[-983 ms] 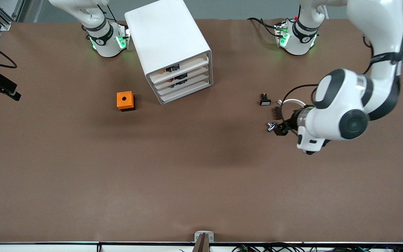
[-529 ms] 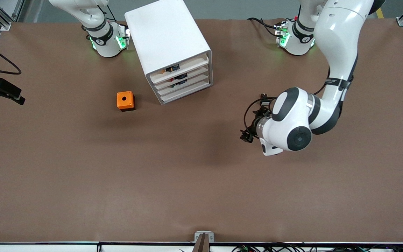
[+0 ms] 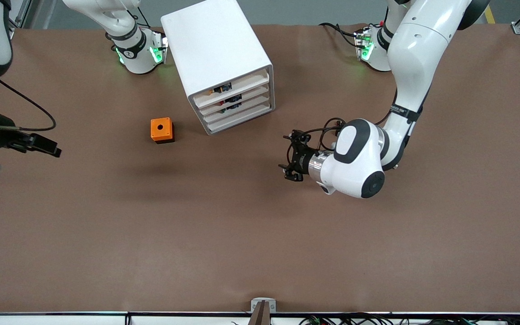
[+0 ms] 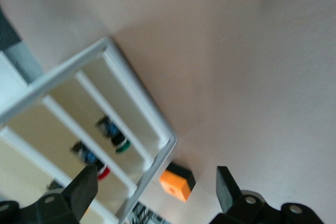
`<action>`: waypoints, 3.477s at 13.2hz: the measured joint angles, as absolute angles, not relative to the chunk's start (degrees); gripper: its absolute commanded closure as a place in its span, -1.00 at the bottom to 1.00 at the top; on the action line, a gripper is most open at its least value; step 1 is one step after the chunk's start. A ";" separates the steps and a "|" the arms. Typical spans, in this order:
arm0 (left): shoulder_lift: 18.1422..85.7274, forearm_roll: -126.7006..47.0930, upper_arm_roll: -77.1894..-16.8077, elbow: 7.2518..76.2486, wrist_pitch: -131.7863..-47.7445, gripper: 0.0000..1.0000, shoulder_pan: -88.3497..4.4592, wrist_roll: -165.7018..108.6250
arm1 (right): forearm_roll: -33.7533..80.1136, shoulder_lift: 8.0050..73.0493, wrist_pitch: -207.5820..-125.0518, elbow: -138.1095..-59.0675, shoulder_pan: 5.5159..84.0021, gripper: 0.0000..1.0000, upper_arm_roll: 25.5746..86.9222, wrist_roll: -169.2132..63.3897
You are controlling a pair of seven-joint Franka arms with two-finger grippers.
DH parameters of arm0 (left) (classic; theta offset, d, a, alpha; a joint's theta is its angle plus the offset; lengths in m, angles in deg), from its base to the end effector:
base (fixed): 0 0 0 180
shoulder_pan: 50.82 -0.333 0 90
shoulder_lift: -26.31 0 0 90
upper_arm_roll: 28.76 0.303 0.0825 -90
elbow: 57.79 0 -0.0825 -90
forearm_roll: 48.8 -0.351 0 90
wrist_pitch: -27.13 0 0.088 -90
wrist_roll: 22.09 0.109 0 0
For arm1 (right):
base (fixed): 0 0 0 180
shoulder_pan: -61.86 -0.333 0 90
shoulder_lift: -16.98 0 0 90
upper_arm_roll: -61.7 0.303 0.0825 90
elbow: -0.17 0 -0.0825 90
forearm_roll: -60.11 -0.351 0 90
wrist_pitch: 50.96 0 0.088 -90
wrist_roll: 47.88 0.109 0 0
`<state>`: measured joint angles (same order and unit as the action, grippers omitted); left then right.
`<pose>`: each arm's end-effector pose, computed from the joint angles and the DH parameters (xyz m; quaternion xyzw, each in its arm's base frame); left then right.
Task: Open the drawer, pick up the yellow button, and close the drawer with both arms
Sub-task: 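Reach the left gripper to the drawer handle while the right gripper approaches, then pull the white drawer open with the left gripper, then grasp the orange push button with the right gripper while the left gripper withdraws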
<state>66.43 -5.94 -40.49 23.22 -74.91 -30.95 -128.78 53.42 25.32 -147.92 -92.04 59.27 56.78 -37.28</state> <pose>0.5481 -0.3760 0.3041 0.6192 0.6570 -0.4300 0.0049 0.5669 -0.0088 0.5242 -0.9908 0.1209 0.0346 0.0491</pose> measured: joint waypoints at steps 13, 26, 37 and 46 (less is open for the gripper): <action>68.39 3.45 -40.63 23.22 -63.46 -0.29 -21.86 -162.45 | 51.46 35.52 -148.95 -82.32 57.67 -1.00 75.64 12.22; 70.61 5.64 -40.70 22.82 -60.16 0.99 -17.86 -165.21 | 51.31 41.17 -152.63 -77.29 57.08 -1.00 86.27 34.24; 70.97 5.57 -40.10 20.68 -61.00 0.65 -28.49 -158.03 | 51.31 41.74 -155.07 -79.44 54.65 -1.00 86.65 36.81; 71.36 5.30 -37.72 17.86 -61.27 -0.99 -29.91 -153.25 | 53.31 33.79 -161.19 -94.07 49.45 -1.00 88.81 42.57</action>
